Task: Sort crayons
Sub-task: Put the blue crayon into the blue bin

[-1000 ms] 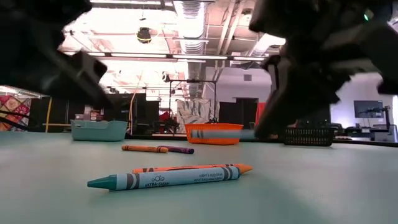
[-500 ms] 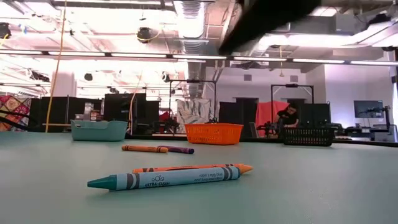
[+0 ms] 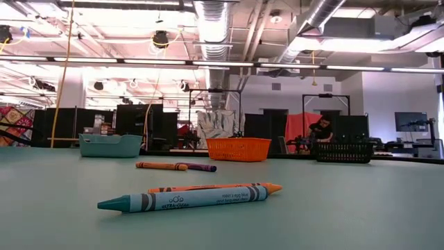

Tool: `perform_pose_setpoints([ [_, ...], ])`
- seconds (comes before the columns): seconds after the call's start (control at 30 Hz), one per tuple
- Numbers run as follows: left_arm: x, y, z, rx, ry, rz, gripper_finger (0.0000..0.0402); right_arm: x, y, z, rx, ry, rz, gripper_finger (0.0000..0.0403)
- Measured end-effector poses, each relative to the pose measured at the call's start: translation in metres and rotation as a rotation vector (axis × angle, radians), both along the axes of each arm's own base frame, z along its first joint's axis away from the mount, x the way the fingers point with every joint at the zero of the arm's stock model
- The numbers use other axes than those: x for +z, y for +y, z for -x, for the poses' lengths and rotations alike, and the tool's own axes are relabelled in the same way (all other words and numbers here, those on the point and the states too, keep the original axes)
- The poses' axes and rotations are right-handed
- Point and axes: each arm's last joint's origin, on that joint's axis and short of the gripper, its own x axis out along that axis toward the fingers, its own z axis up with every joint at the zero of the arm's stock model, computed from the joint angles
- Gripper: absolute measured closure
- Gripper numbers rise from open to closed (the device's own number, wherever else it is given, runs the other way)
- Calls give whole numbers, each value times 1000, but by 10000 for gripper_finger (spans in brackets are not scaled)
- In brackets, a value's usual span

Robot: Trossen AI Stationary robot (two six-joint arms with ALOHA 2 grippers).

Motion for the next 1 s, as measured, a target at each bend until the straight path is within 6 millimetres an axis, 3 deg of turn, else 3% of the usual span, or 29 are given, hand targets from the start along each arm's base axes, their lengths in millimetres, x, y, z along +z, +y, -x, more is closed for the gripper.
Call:
perform_pose_setpoints([
  [0.27,16,-9,10,-128,-123,-6,268,26,14,4,64,-83,56,403],
  [0.77,18,20,-26,-252,-178,47,270,37,22,2,159,-169,59,403],
  [1.0,18,22,-30,-313,-184,38,336,39,24,2,168,-185,64,403],
])
